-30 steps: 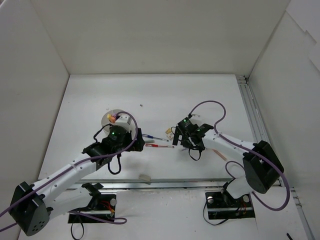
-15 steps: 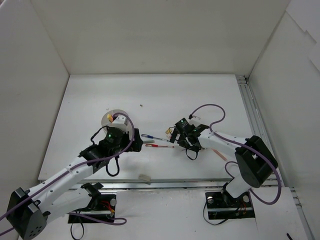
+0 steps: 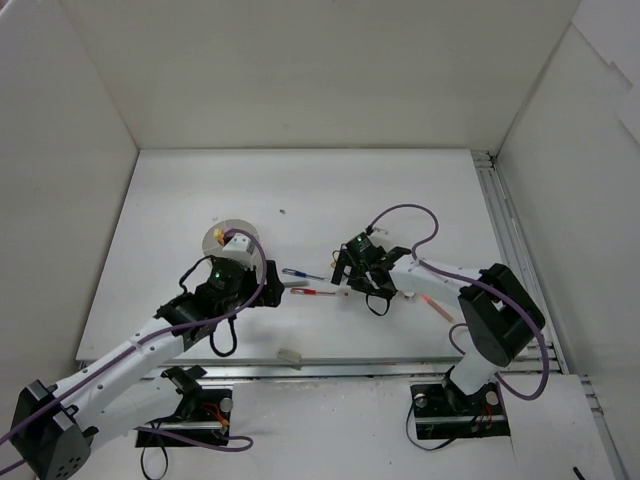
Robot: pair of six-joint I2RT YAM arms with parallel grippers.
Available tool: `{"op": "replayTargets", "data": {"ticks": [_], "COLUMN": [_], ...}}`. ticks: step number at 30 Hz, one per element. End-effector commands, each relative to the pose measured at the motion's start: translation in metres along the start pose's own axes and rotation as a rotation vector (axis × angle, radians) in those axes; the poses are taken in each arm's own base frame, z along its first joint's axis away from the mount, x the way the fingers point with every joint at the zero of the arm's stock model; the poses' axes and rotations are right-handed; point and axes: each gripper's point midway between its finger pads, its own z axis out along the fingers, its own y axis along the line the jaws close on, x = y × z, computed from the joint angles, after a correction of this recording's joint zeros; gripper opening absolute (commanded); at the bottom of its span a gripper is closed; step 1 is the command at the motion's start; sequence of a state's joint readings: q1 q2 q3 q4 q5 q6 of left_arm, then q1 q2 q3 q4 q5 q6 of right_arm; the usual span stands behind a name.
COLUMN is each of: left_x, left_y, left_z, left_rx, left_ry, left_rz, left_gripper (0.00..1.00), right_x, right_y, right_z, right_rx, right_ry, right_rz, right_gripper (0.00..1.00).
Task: Sort the stationery into containers
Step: Pick up the pen from the center of the board.
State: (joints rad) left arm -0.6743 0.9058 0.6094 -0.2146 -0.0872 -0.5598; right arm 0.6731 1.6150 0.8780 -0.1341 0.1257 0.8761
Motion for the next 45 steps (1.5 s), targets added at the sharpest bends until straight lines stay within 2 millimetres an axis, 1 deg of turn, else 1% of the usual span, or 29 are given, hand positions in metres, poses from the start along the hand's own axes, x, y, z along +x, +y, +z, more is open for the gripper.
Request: {"op": "replayTargets", "data": {"ticks": [1,4,7,8,9,10,12,13,14,15,16,17,19,20,21,22,23,24,26,30,32,33,35,37,38,39,40,43,45], "left_x": [-0.019,-0.019,-0.019,-0.019,-0.019,-0.02,-0.02,-0.019,-0.019,-0.02,-0.019,-0.019,-0.021,-0.02,-0.021,-0.022,-0.021,-0.023,-0.025,-0.029,-0.031,-0.033,-0.035,-0.037,-0.036,-0.038,-0.038,-0.039,-0.041], "left_y": [-0.006,-0.005,-0.004,-0.004,-0.005,-0.006,-0.008,-0.009,-0.01,-0.012,-0.012,-0.013,-0.015,-0.016,-0.016,-0.017,-0.016,-0.017,-0.017,-0.016,-0.013,-0.013,-0.014,-0.013,-0.012,-0.011,-0.01,-0.004,-0.003], "left_z": [-0.005,-0.007,-0.007,-0.007,-0.006,-0.007,-0.006,-0.005,-0.004,-0.004,-0.002,-0.001,0.001,0.001,0.002,0.002,0.002,0.002,0.001,-0.002,-0.003,-0.005,-0.006,-0.007,-0.006,-0.005,-0.006,-0.005,-0.005], "left_rx": [0.019,0.013,0.012,0.013,0.018,0.023,0.036,0.04,0.044,0.054,0.054,0.06,0.067,0.072,0.073,0.073,0.07,0.069,0.068,0.063,0.044,0.043,0.047,0.045,0.035,0.026,0.018,-0.024,-0.028], "left_ry": [-0.069,-0.072,-0.078,-0.079,-0.078,-0.082,-0.079,-0.075,-0.075,-0.077,-0.074,-0.072,-0.074,-0.068,-0.068,-0.067,-0.062,-0.065,-0.067,-0.08,-0.082,-0.087,-0.094,-0.103,-0.101,-0.099,-0.096,-0.089,-0.095], "left_rz": [0.001,0.002,0.004,0.007,0.011,0.013,0.021,0.025,0.031,0.031,0.038,0.043,0.048,0.058,0.065,0.07,0.078,0.082,0.093,0.105,0.105,0.105,0.11,0.115,0.117,0.118,0.117,0.112,0.111], "left_gripper": [0.99,0.99,0.99,0.99,0.99,0.99,0.99,0.99,0.99,0.99,0.99,0.99,0.99,0.99,1.0,0.99,0.99,0.99,0.99,0.99,0.99,0.99,0.99,0.99,0.99,0.99,0.99,1.0,0.99], "right_x": [-0.034,-0.04,-0.04,-0.044,-0.038,-0.038,-0.041,-0.039,-0.042,-0.045,-0.052,-0.051,-0.055,-0.056,-0.057,-0.052,-0.062,-0.055,-0.062,-0.061,-0.06,-0.06,-0.063,-0.066,-0.063,-0.061,-0.065,-0.06,-0.056], "right_y": [0.031,0.038,0.043,0.042,0.046,0.047,0.045,0.04,0.035,0.029,0.018,0.006,-0.011,-0.02,-0.025,-0.032,-0.033,-0.028,-0.036,-0.04,-0.047,-0.049,-0.049,-0.05,-0.047,-0.048,-0.05,-0.053,-0.051], "right_z": [-0.008,-0.013,-0.023,-0.029,-0.035,-0.04,-0.055,-0.058,-0.064,-0.065,-0.063,-0.06,-0.053,-0.045,-0.04,-0.031,-0.03,-0.027,-0.02,-0.004,0.002,0.005,0.009,0.013,0.014,0.015,0.016,0.018,0.018], "right_rx": [-0.1,-0.138,-0.199,-0.213,-0.26,-0.284,-0.317,-0.31,-0.298,-0.266,-0.2,-0.163,-0.083,-0.039,-0.022,-0.018,-0.013,-0.074,-0.064,-0.1,-0.08,-0.077,-0.088,-0.106,-0.141,-0.161,-0.181,-0.226,-0.273], "right_ry": [-0.081,-0.08,-0.068,-0.088,-0.065,-0.069,-0.1,-0.097,-0.121,-0.139,-0.163,-0.153,-0.15,-0.133,-0.118,-0.067,-0.061,-0.02,0.023,0.095,0.137,0.147,0.163,0.172,0.182,0.197,0.199,0.259,0.283], "right_rz": [0.017,-0.039,-0.206,-0.292,-0.335,-0.375,-0.493,-0.54,-0.633,-0.678,-0.722,-0.854,-0.963,-1.049,-1.089,-1.121,-1.118,-1.126,-1.131,-1.122,-1.122,-1.118,-1.109,-1.12,-1.123,-1.127,-1.128,-1.114,-1.097], "right_gripper": [0.98,0.98,0.98,0.98,0.98,0.98,0.98,0.98,0.98,0.98,0.98,0.98,0.98,0.98,0.98,0.98,0.98,0.98,0.98,0.98,0.98,0.89,0.81,0.76,0.71,0.68,0.65,0.55,0.41]}}
